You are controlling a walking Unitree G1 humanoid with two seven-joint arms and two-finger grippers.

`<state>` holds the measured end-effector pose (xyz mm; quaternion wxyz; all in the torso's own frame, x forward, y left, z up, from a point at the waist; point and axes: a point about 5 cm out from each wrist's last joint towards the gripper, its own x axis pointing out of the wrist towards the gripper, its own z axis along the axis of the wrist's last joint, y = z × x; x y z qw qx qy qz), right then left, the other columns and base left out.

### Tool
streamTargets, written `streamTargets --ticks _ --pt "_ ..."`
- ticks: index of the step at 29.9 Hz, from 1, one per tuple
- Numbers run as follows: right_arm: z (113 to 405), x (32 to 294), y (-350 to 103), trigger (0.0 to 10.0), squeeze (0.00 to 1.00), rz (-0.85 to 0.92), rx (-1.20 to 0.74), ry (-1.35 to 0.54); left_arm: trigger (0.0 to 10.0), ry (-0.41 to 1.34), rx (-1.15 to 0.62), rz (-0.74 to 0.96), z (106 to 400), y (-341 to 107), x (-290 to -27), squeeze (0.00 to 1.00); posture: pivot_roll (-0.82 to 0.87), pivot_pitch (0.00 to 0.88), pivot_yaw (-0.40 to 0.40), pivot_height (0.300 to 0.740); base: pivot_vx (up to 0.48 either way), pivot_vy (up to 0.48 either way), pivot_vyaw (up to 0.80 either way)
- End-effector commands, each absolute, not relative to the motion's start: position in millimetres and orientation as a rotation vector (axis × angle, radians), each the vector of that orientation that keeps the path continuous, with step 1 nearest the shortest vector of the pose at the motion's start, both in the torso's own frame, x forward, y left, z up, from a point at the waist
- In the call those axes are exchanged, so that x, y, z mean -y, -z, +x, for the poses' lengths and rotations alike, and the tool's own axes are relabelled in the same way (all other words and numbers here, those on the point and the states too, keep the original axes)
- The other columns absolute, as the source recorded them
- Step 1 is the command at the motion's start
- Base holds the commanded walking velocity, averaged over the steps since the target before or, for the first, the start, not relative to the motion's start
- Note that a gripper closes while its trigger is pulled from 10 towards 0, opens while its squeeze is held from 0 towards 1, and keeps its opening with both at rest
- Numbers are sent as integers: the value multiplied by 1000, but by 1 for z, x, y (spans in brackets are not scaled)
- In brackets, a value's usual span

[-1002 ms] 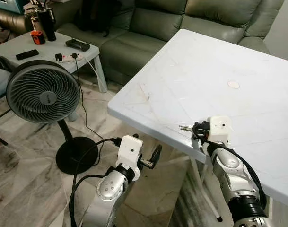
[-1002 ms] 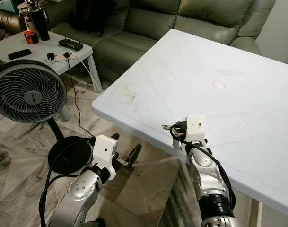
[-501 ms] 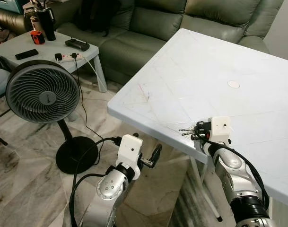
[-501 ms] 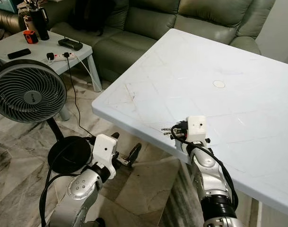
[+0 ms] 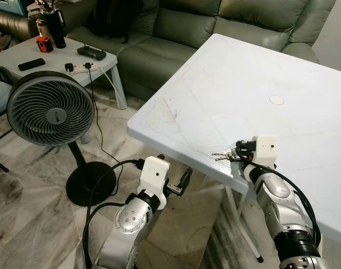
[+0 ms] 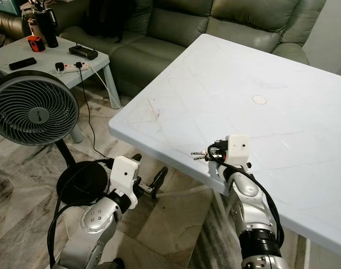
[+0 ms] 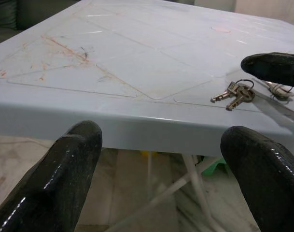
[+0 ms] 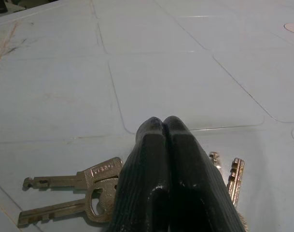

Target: Hang keys on a hook

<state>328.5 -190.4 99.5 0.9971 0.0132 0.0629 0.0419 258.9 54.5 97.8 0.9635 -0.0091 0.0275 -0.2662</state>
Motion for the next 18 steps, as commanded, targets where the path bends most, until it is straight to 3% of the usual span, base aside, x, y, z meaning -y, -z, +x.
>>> streamTargets --ticks 1,2,3,17,18 --pt "330 192 -103 10000 0 38 -124 -92 10000 537 -50 -21 260 -99 -51 0 58 104 -43 740 0 0 0" --pt "330 192 -104 10000 420 74 -122 -110 10000 537 -50 -21 260 -99 -50 0 58 104 -43 740 0 0 0" --pt "328 189 -108 10000 1000 121 -85 -167 10000 538 -48 -22 259 -99 -50 0 60 102 -44 740 0 0 0" --pt "325 191 -101 10000 1000 85 -158 -209 10000 549 -41 -19 260 -99 -47 0 52 89 -42 740 0 0 0" --pt "325 192 -101 10000 388 71 -159 -200 10000 550 -41 -20 260 -99 -47 0 52 89 -42 740 0 0 0"
